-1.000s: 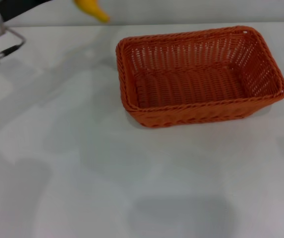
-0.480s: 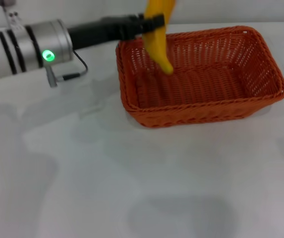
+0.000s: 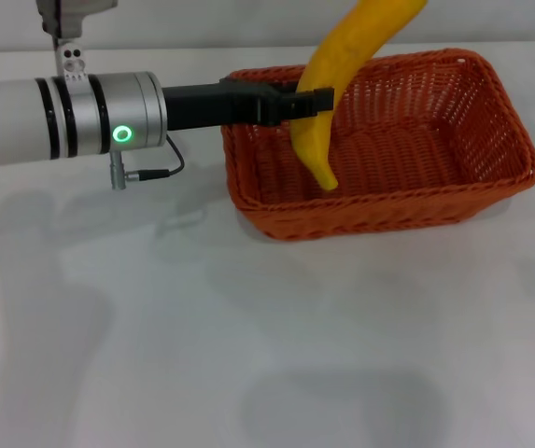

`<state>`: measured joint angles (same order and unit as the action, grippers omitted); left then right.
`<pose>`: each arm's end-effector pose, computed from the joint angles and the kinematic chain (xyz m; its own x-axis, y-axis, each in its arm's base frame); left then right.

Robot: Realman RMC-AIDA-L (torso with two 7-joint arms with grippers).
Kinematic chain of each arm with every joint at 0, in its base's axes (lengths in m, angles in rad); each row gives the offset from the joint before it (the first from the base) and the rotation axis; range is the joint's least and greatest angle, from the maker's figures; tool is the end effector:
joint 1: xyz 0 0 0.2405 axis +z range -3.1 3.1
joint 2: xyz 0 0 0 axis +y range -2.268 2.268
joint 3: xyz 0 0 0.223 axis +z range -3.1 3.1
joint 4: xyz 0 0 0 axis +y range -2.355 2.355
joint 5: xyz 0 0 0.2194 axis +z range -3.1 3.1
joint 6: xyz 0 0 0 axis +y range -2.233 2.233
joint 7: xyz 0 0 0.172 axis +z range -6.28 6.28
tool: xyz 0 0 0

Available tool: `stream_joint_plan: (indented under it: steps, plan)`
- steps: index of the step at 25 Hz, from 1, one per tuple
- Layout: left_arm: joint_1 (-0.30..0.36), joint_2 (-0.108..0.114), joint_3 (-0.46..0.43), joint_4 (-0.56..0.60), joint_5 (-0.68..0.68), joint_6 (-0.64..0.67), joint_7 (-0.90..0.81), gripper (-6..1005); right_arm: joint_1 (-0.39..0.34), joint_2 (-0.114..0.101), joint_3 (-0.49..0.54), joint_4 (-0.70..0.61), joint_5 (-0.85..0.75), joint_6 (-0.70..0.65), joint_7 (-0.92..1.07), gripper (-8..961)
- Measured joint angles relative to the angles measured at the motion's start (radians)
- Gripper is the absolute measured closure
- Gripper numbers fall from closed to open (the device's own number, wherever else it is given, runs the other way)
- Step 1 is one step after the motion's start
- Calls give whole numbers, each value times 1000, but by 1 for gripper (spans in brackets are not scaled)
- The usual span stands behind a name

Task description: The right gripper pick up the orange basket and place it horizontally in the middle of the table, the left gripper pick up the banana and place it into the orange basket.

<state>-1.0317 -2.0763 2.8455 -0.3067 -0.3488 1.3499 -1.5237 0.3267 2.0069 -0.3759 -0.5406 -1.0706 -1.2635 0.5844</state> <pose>-0.1532 0.4043 -0.0555 0.6221 0.5437 0.5633 0.6570 -0.7539 0.0021 0.3451 0.3385 0.1918 0.8053 0.2728 -0.5263 -0.5534 0.0276 -0.8325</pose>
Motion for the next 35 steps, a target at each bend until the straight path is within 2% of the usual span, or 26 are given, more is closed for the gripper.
stream_joint_plan:
  steps: [7, 22, 27, 28, 30, 35]
  plan:
    - [-2, -1, -1, -3, 6, -17, -14, 435, -7, 1, 0, 6, 0, -13, 0, 106]
    - [13, -1, -2, -1, -67, -18, 80, 412, -9, 1, 0, 10, -5, -22, 0, 106]
    - [58, -2, -1, 3, -248, 23, 229, 404, -9, 1, 0, 10, -7, -28, 0, 106]
    - [58, -2, -1, 3, -248, 23, 229, 403, -9, 1, 0, 10, -7, -28, 0, 106]
    - [108, -3, -2, 26, -409, 97, 367, 385, -10, 1, 0, 10, -7, -28, 0, 106]
    - [190, -3, -2, 69, -625, 160, 517, 303, -13, 1, 0, 16, -8, -33, 0, 106]
